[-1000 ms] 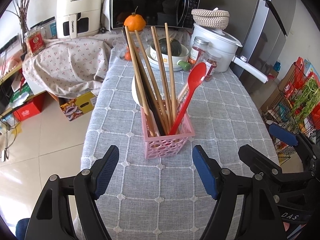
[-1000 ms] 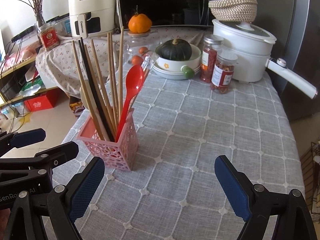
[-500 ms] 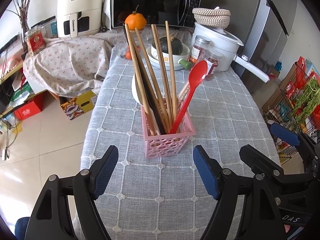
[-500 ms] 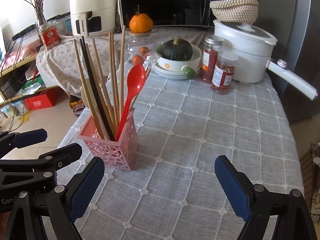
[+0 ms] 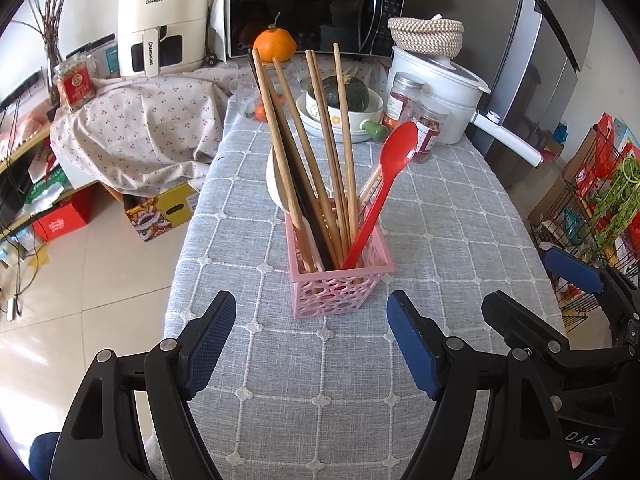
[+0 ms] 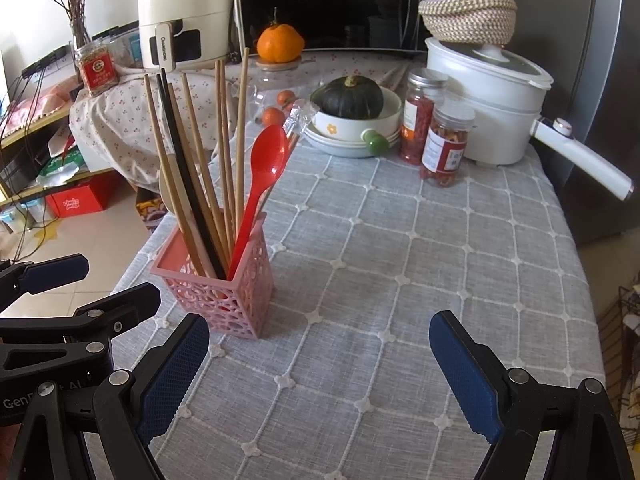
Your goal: Organize utensils
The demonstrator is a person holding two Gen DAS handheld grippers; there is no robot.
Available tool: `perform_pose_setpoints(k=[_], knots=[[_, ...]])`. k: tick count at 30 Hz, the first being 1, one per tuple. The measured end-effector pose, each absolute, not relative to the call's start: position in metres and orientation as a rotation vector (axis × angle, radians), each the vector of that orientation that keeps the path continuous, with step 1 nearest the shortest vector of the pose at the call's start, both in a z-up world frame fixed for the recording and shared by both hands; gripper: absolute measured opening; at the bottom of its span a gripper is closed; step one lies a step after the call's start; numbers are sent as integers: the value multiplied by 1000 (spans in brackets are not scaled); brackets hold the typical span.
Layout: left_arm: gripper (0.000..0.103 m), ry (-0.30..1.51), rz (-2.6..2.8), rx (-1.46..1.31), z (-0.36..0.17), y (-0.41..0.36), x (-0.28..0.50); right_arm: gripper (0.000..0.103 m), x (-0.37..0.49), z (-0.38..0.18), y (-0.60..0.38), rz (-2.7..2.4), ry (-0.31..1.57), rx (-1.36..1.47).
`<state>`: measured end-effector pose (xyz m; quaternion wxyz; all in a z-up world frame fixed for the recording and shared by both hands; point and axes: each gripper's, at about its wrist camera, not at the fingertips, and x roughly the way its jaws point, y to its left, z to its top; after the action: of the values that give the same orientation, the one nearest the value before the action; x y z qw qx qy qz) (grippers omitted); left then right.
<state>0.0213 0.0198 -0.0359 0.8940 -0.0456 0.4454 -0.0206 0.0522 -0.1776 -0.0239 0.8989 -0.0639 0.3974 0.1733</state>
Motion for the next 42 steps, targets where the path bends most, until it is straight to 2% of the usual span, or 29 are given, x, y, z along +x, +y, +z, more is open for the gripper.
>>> perform_pose_setpoints(k=[42], knots=[[80, 909, -16, -75, -36, 17, 21, 93, 53, -26, -177, 358, 829, -138]])
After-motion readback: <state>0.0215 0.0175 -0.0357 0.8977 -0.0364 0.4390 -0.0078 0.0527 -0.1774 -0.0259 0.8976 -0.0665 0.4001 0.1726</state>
